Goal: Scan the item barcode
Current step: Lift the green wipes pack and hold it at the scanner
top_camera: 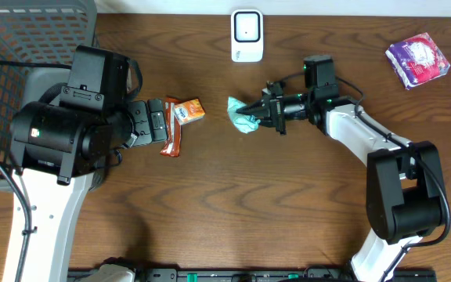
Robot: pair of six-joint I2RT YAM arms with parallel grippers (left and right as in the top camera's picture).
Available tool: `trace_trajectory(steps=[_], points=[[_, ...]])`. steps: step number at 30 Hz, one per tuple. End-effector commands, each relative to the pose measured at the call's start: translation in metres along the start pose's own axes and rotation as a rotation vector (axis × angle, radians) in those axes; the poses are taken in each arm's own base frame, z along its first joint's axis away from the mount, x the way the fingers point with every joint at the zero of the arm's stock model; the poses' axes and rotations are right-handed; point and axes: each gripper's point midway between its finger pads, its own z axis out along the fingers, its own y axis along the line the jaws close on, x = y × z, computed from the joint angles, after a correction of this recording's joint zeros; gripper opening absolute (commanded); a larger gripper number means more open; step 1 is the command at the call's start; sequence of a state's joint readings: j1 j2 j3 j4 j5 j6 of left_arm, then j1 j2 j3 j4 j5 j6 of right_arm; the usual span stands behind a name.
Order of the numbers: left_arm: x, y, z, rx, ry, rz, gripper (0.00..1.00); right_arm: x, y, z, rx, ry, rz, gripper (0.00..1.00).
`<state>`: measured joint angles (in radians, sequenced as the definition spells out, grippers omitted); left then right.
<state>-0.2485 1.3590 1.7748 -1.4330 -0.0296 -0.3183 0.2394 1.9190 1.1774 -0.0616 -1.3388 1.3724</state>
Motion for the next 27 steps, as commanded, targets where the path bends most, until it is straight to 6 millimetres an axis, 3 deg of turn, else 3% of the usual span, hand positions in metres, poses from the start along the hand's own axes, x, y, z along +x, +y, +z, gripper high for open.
trace_trajectory(steps=[1,5,10,15,23,27], points=[[0.000,0.002,0.000,-0.007,-0.001,-0.018,0.98,-0.017,0.006,0.008,0.054,-0.155,-0.245,0.01],[0.000,0.002,0.000,-0.007,-0.001,-0.018,0.98,-0.046,0.000,0.008,0.150,-0.331,-0.428,0.01],[0.000,0.002,0.000,-0.007,-0.001,-0.018,0.98,-0.080,0.010,-0.004,0.244,-0.541,-0.661,0.01],[0.000,0.002,0.000,-0.007,-0.001,-0.018,0.98,-0.094,0.053,-0.013,0.180,-0.702,-0.824,0.01],[0.000,0.002,0.000,-0.007,-0.001,-0.018,0.98,-0.132,0.068,-0.059,0.271,-1.096,-0.801,0.01],[0.000,0.002,0.000,-0.007,-0.001,-0.018,0.98,-0.132,0.104,-0.065,0.131,-1.170,-0.872,0.01]])
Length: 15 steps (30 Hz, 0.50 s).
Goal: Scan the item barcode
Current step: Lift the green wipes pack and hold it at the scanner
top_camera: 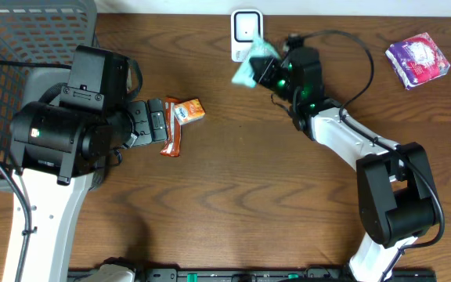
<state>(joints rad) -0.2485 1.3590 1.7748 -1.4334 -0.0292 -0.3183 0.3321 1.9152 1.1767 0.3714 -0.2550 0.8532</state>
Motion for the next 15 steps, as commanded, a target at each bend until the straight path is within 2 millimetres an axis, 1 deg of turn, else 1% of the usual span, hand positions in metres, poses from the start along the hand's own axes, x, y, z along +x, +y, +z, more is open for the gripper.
trace_trajectory(steps=[1,3,5,8,12,15], points=[[0.000,0.002,0.000,-0.007,-0.001,-0.019,0.98,-0.036,0.014,0.003,-0.019,-0.157,0.001,0.01],[0.000,0.002,0.000,-0.007,-0.001,-0.018,0.98,-0.044,0.019,0.013,-0.034,-0.171,0.027,0.01],[0.000,0.002,0.000,-0.007,-0.001,-0.018,0.98,-0.058,0.023,0.035,-0.045,-0.165,0.031,0.01],[0.000,0.002,0.000,-0.007,-0.001,-0.018,0.98,-0.068,0.025,0.055,-0.049,-0.106,0.039,0.01],[0.000,0.002,0.000,-0.007,-0.001,-0.018,0.98,-0.071,0.030,0.080,-0.061,-0.018,-0.011,0.01],[0.000,0.002,0.000,-0.007,-0.001,-0.018,0.98,-0.073,0.023,0.087,-0.004,0.015,-0.051,0.01]])
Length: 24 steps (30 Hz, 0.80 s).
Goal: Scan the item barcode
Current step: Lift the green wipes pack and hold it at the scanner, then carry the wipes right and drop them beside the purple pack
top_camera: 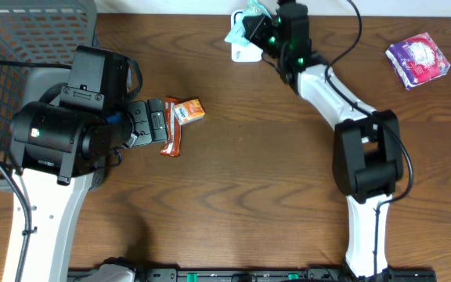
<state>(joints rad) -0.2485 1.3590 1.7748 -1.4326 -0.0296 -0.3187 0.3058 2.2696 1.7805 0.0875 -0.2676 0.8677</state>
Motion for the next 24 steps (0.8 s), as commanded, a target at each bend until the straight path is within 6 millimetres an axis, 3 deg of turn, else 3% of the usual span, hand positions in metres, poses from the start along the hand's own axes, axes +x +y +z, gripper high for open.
trace_trajectory(steps=[1,7,11,15,16,17,22,24], points=[[0.000,0.002,0.000,-0.007,-0.001,-0.018,0.98,-0.021,0.011,0.000,0.002,0.011,-0.093,0.01],[0.000,0.002,0.000,-0.007,0.000,-0.018,0.98,-0.044,-0.026,-0.022,0.051,0.094,-0.089,0.01],[0.000,0.002,0.000,-0.007,-0.001,-0.018,0.98,-0.073,-0.081,-0.055,0.188,0.109,-0.011,0.01],[0.000,0.002,0.000,-0.007,-0.001,-0.018,0.98,-0.111,-0.156,-0.110,0.365,0.078,0.132,0.01],[0.000,0.002,0.000,-0.007,-0.001,-0.018,0.98,-0.123,-0.188,-0.136,0.427,0.071,0.199,0.01],[0.000,0.002,0.000,-0.007,-0.001,-0.018,0.98,-0.127,-0.206,-0.152,0.463,0.068,0.246,0.01],[0.000,0.002,0.000,-0.007,-0.001,-0.018,0.98,-0.146,-0.281,-0.226,0.631,-0.011,0.502,0.01],[0.000,0.002,0.000,-0.007,-0.001,-0.018,0.98,-0.153,-0.301,-0.250,0.661,-0.040,0.546,0.01]])
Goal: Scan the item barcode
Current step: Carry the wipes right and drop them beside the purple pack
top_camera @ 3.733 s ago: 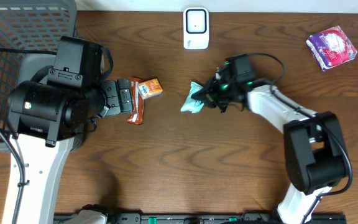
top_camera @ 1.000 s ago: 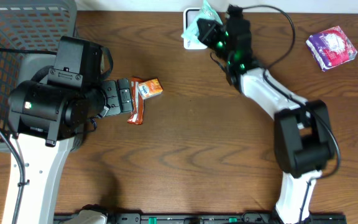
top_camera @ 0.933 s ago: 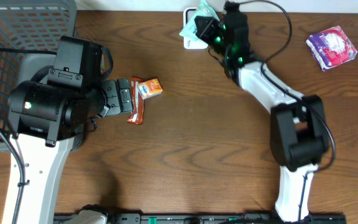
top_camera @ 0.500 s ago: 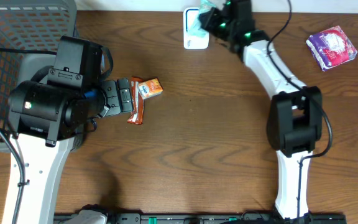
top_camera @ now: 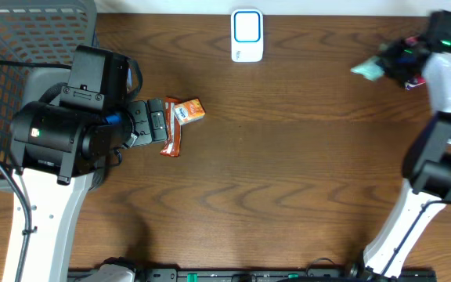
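Observation:
The white barcode scanner stands at the back middle of the table, its face outlined in blue. My right gripper is at the far right, shut on a crumpled teal packet held off the table, well right of the scanner. My left gripper rests open at the left. Its fingertips are beside an orange snack packet and a brown bar, touching neither that I can tell.
A grey mesh basket fills the back left corner. A sliver of a purple packet shows under the right arm. The left arm's bulky black body covers the table's left side.
My right gripper, still shut on the teal packet, has gone from right over the scanner to the far right of the table. The scanner shows uncovered now. The left arm has not moved.
My right gripper first held the teal packet low at mid-table below the scanner. It then had it raised beside the scanner, then directly over it. Now the packet is at the far right near the purple packet. The left arm stayed still throughout.

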Robot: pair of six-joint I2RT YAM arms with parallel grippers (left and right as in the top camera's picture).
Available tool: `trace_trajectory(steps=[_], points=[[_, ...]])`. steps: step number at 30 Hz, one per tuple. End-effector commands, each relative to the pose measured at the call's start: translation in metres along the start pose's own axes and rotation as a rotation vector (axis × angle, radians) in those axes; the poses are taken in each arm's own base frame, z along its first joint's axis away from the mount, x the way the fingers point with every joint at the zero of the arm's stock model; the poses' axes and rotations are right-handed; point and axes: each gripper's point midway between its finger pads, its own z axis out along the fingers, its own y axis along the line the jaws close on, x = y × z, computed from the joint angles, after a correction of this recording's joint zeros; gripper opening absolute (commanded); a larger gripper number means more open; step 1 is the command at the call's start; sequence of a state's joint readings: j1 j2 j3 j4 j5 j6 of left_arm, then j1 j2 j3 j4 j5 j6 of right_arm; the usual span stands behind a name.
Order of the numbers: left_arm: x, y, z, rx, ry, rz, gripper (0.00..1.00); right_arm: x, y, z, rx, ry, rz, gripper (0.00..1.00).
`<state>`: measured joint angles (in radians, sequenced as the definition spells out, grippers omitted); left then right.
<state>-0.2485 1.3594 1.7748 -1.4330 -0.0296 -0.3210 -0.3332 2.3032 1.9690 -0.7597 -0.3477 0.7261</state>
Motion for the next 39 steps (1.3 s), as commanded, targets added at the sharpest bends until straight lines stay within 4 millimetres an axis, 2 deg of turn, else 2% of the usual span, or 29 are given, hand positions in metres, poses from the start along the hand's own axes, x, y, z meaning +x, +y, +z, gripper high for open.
trace_trajectory(steps=[1,6,12,17,20,23,25,27,28,31,36,37,39], points=[[0.000,0.002,0.000,-0.007,-0.001,-0.016,0.98,-0.040,-0.026,-0.038,0.014,-0.089,0.109,0.01],[0.000,0.002,0.000,-0.007,-0.001,-0.016,0.98,-0.068,-0.064,-0.053,0.072,-0.143,0.028,0.01],[0.000,0.002,0.000,-0.007,-0.001,-0.016,0.98,-0.085,-0.110,-0.066,0.300,-0.251,0.048,0.01],[0.000,0.002,0.000,-0.007,-0.001,-0.016,0.98,-0.088,-0.117,-0.061,0.338,-0.270,0.044,0.02],[0.000,0.002,0.000,-0.007,-0.001,-0.016,0.98,-0.083,-0.119,-0.048,0.347,-0.247,0.039,0.08],[0.000,0.002,0.000,-0.007,-0.001,-0.016,0.98,-0.072,-0.113,-0.028,0.299,-0.184,0.030,0.13],[0.000,0.002,0.000,-0.007,-0.001,-0.016,0.98,-0.058,-0.093,-0.011,0.172,-0.092,-0.042,0.13],[0.000,0.002,0.000,-0.007,-0.001,-0.016,0.98,-0.045,-0.066,-0.003,0.032,-0.021,-0.112,0.17],[0.000,0.002,0.000,-0.007,-0.001,-0.016,0.98,-0.042,-0.059,-0.002,0.000,-0.010,-0.122,0.20],[0.000,0.002,0.000,-0.007,-0.001,-0.016,0.98,-0.036,-0.043,-0.010,-0.045,0.008,-0.079,0.33],[0.000,0.002,0.000,-0.007,-0.001,-0.016,0.98,-0.037,-0.026,-0.044,-0.060,-0.021,-0.059,0.39],[0.000,0.002,0.000,-0.007,-0.001,-0.016,0.98,-0.038,-0.022,-0.054,-0.061,-0.037,-0.066,0.51],[0.000,0.002,0.000,-0.007,-0.001,-0.016,0.98,-0.041,-0.013,-0.075,-0.062,-0.076,-0.079,0.94]])
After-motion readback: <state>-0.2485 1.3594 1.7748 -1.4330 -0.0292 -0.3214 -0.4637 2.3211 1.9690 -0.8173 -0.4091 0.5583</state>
